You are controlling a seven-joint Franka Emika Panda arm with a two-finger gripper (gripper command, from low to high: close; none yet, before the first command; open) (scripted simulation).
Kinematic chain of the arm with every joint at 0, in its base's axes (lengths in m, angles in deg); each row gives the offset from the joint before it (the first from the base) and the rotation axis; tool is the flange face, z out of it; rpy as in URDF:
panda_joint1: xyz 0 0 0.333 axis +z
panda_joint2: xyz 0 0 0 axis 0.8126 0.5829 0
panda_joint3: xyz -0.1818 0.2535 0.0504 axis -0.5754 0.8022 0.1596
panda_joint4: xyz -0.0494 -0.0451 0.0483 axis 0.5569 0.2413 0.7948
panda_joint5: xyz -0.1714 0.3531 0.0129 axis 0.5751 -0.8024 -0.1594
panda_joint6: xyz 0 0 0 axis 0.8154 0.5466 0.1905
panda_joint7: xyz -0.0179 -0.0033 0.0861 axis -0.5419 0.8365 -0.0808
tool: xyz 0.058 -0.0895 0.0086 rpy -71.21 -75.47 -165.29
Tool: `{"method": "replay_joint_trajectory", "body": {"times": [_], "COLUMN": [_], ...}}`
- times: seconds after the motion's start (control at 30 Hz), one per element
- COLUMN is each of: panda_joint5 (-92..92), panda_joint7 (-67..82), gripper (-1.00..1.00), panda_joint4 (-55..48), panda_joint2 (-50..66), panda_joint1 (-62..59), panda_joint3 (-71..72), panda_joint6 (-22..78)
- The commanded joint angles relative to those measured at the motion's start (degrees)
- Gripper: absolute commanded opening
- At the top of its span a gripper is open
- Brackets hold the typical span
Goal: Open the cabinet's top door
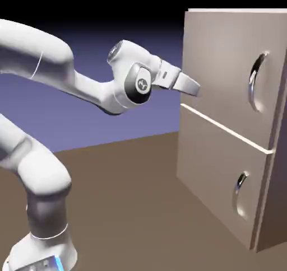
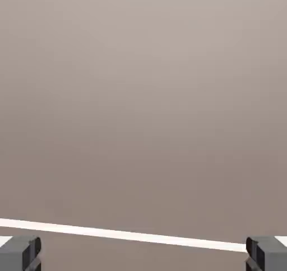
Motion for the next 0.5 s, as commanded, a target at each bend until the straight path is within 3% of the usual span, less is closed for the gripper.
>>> {"method": "replay_joint_trajectory", "body": {"times": [0.0, 0.47], "panda_joint5": [2.5, 37.4], "panda_joint7": [-1.9, -28.0], "gripper": [0.0, 0.0], "panda_joint4": [-0.6, -8.6], "panda_joint2": [-0.3, -4.3], "panda_joint1": [0.8, 12.0], "panda_joint3": [-0.9, -14.2], "panda_joint6": [0.0, -0.5]}}
